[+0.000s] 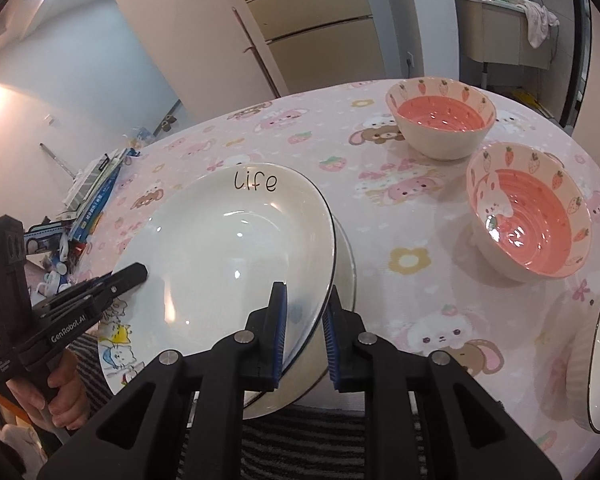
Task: Organize plates and bowls
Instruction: 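Lower the 'Life' plate onto the cartoon-rim plate stack, then open the right gripper and release the 'Life' plate on the stack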
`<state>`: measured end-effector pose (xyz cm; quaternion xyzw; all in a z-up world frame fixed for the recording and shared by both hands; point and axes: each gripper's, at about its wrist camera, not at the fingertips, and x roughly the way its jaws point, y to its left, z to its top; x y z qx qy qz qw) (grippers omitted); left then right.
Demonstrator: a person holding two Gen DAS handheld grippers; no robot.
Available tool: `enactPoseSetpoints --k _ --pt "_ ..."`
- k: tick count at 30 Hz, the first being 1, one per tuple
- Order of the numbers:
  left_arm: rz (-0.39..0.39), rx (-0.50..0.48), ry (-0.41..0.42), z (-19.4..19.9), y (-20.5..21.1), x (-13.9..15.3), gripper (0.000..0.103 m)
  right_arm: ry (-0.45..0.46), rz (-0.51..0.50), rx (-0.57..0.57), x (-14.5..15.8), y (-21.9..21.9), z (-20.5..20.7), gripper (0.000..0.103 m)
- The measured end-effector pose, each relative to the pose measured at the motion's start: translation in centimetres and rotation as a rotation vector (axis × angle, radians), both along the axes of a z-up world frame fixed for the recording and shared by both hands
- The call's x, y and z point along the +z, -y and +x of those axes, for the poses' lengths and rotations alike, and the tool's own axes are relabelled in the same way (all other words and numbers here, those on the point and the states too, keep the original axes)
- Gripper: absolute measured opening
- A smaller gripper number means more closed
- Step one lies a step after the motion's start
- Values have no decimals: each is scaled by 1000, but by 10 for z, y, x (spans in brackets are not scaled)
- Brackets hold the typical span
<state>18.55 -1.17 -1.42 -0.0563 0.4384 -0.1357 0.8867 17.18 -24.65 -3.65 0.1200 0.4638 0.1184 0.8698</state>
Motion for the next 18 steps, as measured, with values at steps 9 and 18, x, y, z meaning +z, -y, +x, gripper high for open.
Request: enactPoseSetpoints --k 9,18 --pt "-23 43 -79 11 -11 -18 18 -35 -23 13 -12 -13 2 19" --pt "49 47 -60 7 12 -26 22 -6 -106 -25 -10 -12 2 19"
